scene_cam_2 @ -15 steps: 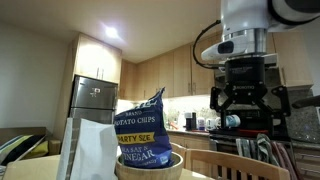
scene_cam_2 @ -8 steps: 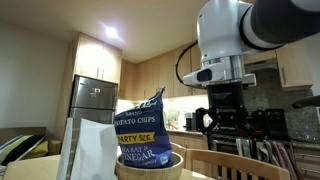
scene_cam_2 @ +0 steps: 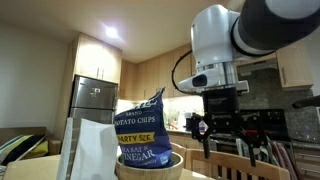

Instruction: Put the paper in the bowl

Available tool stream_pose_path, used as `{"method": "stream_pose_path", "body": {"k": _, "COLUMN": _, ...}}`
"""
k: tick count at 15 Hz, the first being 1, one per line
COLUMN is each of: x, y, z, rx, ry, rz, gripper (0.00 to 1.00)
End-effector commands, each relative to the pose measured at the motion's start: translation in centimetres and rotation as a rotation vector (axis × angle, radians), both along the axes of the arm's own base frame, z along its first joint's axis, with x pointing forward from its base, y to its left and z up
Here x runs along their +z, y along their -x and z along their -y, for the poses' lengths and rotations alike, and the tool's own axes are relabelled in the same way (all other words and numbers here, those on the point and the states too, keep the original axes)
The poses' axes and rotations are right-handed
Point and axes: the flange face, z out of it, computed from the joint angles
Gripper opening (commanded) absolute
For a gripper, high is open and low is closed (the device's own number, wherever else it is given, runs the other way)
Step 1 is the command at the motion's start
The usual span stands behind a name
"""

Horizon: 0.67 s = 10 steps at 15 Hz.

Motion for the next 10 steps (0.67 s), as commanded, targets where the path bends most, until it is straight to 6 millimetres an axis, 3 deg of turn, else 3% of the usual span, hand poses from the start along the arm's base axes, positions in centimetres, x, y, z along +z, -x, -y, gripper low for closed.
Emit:
{"method": "stream_pose_path", "body": {"k": 1, "x": -0.6, "y": -1.2, "z": 1.3, "rx": 0.053, "ry": -0.154, "rz": -0.108, "gripper": 1.0}}
{"method": "stream_pose_path", "body": {"k": 6, "x": -1.3, "y": -3.5, "z": 6.6, "rx": -0.06, "ry": -0.225, "rz": -0.121, "gripper": 1.0}}
{"method": "stream_pose_path", "body": {"k": 10, "x": -2.8, "y": -4.9, "z": 8.4, "rx": -0.159, "ry": -0.198, "rz": -0.044, "gripper": 1.0}}
